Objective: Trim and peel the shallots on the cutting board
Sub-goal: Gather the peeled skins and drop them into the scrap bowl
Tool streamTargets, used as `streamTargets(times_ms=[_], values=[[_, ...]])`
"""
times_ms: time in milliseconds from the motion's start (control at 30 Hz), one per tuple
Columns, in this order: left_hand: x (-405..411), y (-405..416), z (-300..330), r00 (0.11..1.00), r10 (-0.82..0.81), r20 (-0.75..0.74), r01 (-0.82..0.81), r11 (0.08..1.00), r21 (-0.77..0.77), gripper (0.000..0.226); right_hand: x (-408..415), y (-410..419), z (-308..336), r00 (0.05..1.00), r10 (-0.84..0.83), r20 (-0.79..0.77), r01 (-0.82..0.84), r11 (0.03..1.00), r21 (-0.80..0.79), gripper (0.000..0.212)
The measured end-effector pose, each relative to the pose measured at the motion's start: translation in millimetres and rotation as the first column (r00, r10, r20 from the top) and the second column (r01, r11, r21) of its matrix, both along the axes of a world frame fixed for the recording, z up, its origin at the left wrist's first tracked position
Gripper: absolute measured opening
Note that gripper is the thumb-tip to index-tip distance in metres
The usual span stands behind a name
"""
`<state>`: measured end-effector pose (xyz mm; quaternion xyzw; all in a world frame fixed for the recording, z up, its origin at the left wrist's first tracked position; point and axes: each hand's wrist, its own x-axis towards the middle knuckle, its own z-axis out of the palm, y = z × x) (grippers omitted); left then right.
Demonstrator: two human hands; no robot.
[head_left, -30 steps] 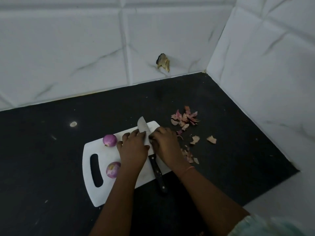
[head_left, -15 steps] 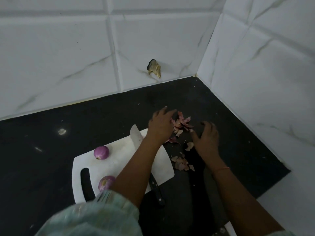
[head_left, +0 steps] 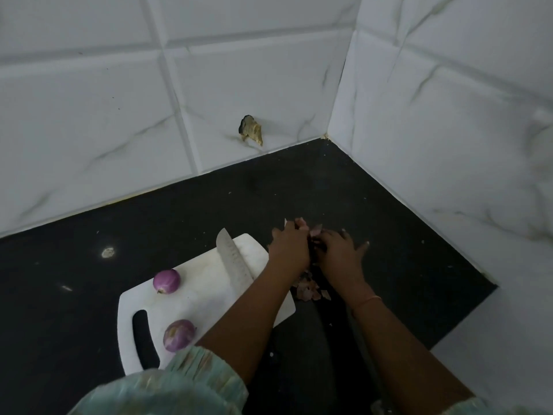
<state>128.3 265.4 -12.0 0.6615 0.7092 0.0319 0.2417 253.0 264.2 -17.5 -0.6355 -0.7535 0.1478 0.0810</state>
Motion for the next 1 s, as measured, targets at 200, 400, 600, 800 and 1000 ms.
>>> streamTargets(times_ms=[200,400,600,800,1000], values=[[12,-16,7,0.943,0.179,0.281,-0.216,0.97,0.107,0.027,6,-35,-11,0.949,0.189,-0.252,-0.141,0.97,0.199,0.021],[11,-31,13,0.876,0.253,0.411,-0.271,0.962,-0.014,0.023,20,-34,-6,0.88,0.134,-0.456,-0.015,0.967,0.255,0.013],[24,-58,35,0.672,0.255,0.695,-0.406,0.912,0.059,0.015,34,-46,28,0.372,-0.257,-0.892,0.125,0.966,-0.226,0.018],[91,-95,56,0.594,0.17,0.786,-0.288,0.958,0.011,0.014,108,-96,62,0.316,-0.312,-0.896,0.198,0.945,-0.259,0.022],[196,-141,39,0.568,0.138,0.811,-0.062,0.99,-0.126,0.011,215,-170,49,0.287,-0.436,-0.853,0.347,0.877,-0.331,0.021]])
